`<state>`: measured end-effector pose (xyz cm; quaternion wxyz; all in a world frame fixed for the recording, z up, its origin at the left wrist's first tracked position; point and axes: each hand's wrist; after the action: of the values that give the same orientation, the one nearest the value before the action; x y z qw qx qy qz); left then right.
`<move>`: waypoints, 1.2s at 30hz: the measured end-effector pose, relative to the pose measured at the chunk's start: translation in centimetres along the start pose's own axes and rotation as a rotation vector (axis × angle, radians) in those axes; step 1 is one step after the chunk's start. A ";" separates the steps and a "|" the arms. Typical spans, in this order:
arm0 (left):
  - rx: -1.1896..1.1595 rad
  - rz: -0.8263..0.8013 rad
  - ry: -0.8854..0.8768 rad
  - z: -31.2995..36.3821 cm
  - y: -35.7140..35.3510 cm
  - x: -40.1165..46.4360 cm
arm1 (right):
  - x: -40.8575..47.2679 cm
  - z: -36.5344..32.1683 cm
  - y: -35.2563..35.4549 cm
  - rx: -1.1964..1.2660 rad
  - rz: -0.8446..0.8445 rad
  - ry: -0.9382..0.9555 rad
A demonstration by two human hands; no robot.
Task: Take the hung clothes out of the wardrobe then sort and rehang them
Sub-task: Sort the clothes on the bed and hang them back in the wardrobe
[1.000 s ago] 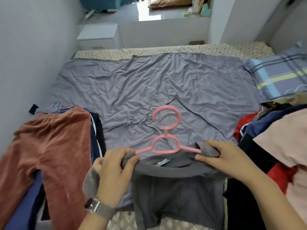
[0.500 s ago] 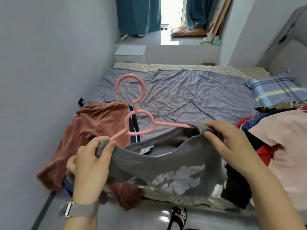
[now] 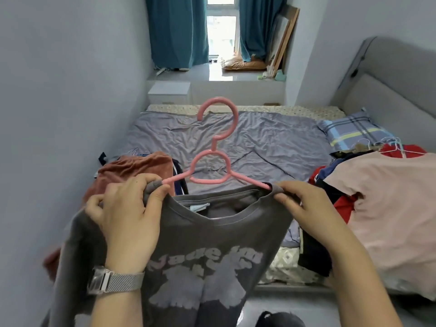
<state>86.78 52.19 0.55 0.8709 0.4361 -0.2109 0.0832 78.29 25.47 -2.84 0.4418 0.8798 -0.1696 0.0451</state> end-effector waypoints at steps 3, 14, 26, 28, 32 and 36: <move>-0.068 -0.031 -0.053 1.7 -1.2 -0.7 | -1.4 1.5 2.0 -0.038 0.055 -0.051; -0.262 -0.281 -0.257 14.9 -11.2 -5.4 | -7.6 9.4 9.5 -0.232 0.282 -0.228; -0.452 -0.568 -0.374 35.9 -23.0 -12.8 | -17.8 25.4 25.4 -0.158 0.474 -0.477; -0.510 -0.621 -0.353 38.3 -24.8 -13.8 | -18.7 27.7 27.5 -0.220 0.539 -0.490; -0.533 -0.698 -0.269 41.2 -29.1 -13.6 | -18.5 32.1 30.7 -0.299 0.591 -0.547; -0.516 -0.694 -0.198 44.6 -33.5 -11.6 | -15.1 36.9 32.5 -0.271 0.601 -0.556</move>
<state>74.22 -3.13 -5.14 0.9032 0.2551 -0.1484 -0.3117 50.50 -17.77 -3.90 0.4581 0.7040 -0.5353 -0.0895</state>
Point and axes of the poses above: each hand's wrist, its own x-axis towards the middle knuckle, its own y-axis out of the back of the hand, z = x × y, and after that the axes turned 3 degrees about z, right-handed
